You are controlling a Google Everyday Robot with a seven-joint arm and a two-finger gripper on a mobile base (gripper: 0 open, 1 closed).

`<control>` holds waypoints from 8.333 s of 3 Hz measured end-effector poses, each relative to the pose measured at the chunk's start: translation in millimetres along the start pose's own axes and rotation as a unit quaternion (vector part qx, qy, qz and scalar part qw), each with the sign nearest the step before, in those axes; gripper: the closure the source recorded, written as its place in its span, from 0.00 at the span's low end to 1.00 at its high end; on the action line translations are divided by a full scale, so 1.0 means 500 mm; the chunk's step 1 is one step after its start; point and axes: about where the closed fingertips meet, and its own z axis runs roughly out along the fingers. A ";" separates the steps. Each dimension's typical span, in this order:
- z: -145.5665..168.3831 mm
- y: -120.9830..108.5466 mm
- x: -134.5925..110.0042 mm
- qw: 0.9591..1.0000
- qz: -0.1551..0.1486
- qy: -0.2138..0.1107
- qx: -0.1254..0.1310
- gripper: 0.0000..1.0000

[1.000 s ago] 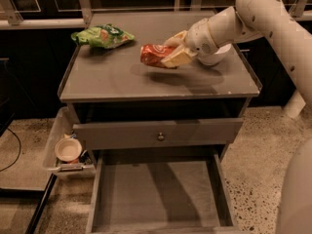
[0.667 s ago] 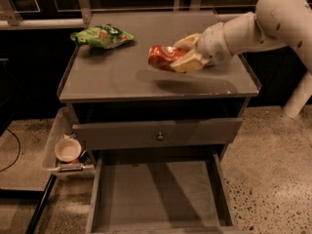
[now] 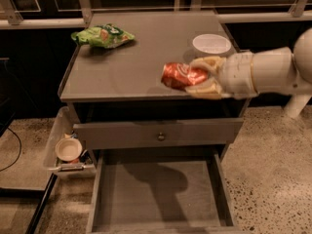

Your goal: Place coke can into middle drawer

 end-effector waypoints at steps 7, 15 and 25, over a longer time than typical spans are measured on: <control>0.201 0.359 0.517 0.990 0.075 0.054 -0.107 1.00; 0.433 0.535 0.761 0.975 0.134 0.118 -0.133 1.00; 0.097 0.409 0.574 0.991 -0.004 0.107 -0.084 0.00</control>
Offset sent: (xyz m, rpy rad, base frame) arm -0.1034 -0.0409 -0.1108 -0.0531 0.0399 -0.0460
